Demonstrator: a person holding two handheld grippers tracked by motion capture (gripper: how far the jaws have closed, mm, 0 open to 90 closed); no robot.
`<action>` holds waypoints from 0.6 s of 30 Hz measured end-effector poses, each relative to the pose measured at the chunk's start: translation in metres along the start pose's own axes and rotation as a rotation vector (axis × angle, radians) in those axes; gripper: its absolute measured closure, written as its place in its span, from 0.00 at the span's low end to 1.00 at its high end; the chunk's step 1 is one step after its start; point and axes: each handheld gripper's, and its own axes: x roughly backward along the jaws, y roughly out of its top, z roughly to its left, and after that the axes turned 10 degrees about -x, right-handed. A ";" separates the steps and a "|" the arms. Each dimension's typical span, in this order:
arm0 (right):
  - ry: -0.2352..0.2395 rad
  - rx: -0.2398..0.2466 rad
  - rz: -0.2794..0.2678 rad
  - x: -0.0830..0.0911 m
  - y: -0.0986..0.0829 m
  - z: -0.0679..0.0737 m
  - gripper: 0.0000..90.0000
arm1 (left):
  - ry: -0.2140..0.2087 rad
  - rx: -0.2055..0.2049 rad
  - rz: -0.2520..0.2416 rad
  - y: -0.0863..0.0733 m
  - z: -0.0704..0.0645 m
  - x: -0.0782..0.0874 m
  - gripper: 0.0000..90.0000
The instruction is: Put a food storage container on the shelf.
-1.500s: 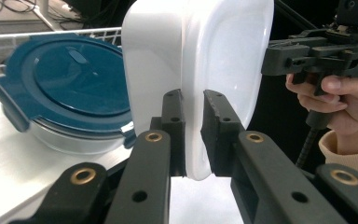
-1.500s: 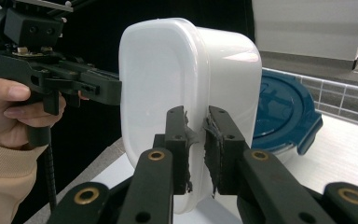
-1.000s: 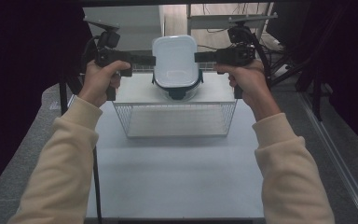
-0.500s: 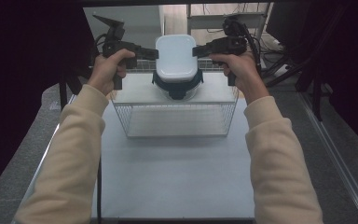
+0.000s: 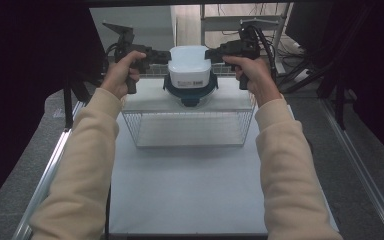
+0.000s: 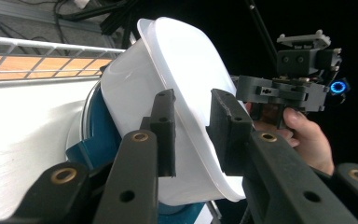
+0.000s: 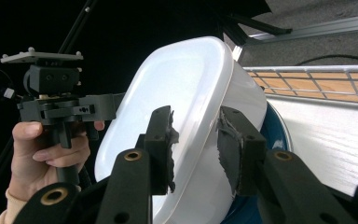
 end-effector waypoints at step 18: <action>-0.032 0.319 -0.179 0.083 -0.062 -0.006 0.30 | 0.302 -0.347 -0.064 -0.071 -0.040 0.041 0.24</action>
